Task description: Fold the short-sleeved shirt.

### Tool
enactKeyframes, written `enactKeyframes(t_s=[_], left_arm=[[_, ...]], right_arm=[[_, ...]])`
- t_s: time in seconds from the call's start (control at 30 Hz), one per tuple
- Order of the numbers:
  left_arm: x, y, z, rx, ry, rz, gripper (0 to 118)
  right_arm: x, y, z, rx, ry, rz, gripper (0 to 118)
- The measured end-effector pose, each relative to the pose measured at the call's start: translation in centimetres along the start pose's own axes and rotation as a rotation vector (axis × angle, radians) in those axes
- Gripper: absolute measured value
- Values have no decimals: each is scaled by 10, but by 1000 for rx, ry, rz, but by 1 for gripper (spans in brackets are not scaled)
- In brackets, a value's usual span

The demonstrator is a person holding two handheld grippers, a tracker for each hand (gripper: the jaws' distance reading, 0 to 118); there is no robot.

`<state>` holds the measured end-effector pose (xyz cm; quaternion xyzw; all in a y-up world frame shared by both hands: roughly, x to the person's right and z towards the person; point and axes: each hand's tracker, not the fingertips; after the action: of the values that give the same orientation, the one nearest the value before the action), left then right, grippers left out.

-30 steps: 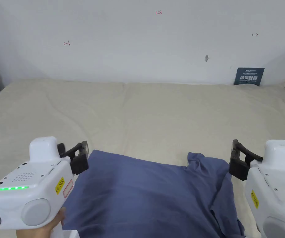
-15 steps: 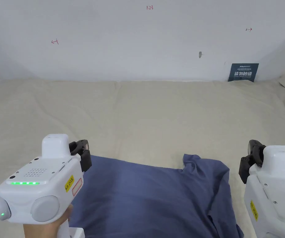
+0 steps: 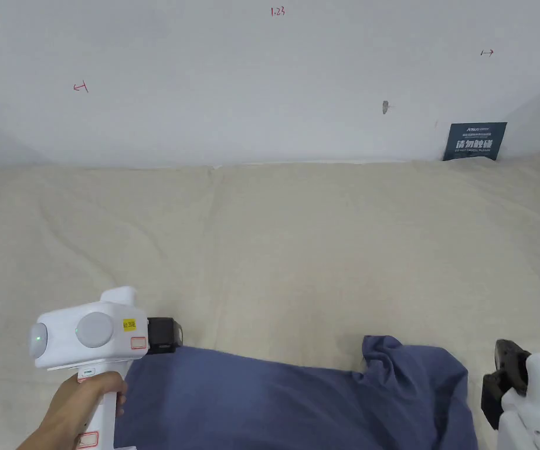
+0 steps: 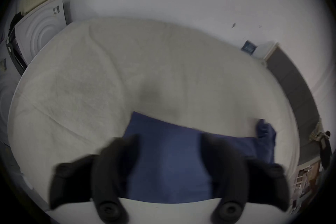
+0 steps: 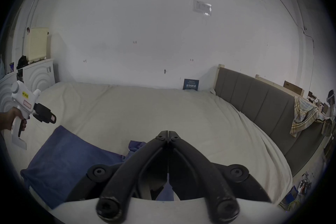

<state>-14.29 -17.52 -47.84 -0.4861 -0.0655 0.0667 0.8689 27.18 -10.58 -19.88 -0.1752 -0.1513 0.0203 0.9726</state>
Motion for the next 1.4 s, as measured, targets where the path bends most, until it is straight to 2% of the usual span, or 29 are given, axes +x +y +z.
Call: enactKeyframes(t_s=[0.03, 0.23, 0.27, 0.33, 0.37, 0.4, 0.47, 0.5, 0.53, 0.57, 0.6, 0.63, 0.67, 0.7, 0.8, 0.93, 1.0, 1.03, 1.07, 1.1, 1.13, 1.23, 1.3, 1.4], left_arm=[[-2, 6, -14, -21, 37, -24, 90], [-10, 11, -76, -128, 151, -105, 90], [-10, 10, -84, -146, 159, -123, 86], [-10, 4, -88, -134, 126, -114, 63], [-7, 0, -87, -119, 111, -107, 61], [-2, -1, -84, -94, 138, -120, 54], [3, -4, -79, -62, 93, -173, 9], [7, -6, -75, -56, 68, -178, 4], [11, -8, -73, -59, 70, -184, 4], [16, -9, -70, -55, 81, -199, 4], [18, -11, -65, -25, 86, -216, 4], [16, -11, -56, -2, 69, -217, 4], [16, -12, -46, 24, 27, -204, 4], [16, -13, -34, 42, -10, -185, 4], [13, -15, -1, 103, -43, -176, 4], [9, -18, 31, 136, -72, -161, 4], [7, -21, 42, 147, -78, -157, 4], [6, -21, 45, 155, -80, -155, 4], [5, -22, 50, 161, -84, -153, 4], [4, -24, 53, 163, -85, -151, 4], [3, -25, 57, 168, -88, -145, 4], [1, -31, 68, 179, -97, -132, 4], [-1, -35, 76, 191, -96, -123, 4], [-6, -40, 95, 220, -108, -96, 4]], right_arm=[[0, -3, -6, -12, -4, -1, 0], [6, -21, -31, -84, -26, 1, 0], [8, -23, -33, -92, -33, 1, 0], [11, -26, -39, -106, -39, -1, 0], [13, -27, -43, -116, -44, -2, 0], [15, -27, -46, -127, -46, -3, 0], [20, -28, -56, -153, -50, -15, 0], [22, -27, -63, -174, -46, -32, 0], [24, -27, -71, -200, -42, -50, 5], [25, -26, -82, -240, -36, -65, 19], [26, -27, -90, -261, -28, -79, 44], [27, -29, -104, -296, -32, -78, 78], [29, -31, -120, -378, 5, -84, 93], [30, -36, -133, -433, 9, -104, 94], [30, -52, -168, -526, 14, -139, 94], [25, -73, -211, -669, 23, -128, 94], [17, -80, -221, -715, 14, -86, 90], [13, -85, -222, -725, 21, -49, 77], [9, -88, -221, -736, 5, -15, 56], [6, -90, -218, -733, 4, -5, 26], [5, -90, -209, -708, 9, 0, 3], [5, -87, -190, -674, 32, 14, 2], [11, -76, -171, -595, 25, -17, 2], [20, -43, -139, -458, 41, -7, 2]])
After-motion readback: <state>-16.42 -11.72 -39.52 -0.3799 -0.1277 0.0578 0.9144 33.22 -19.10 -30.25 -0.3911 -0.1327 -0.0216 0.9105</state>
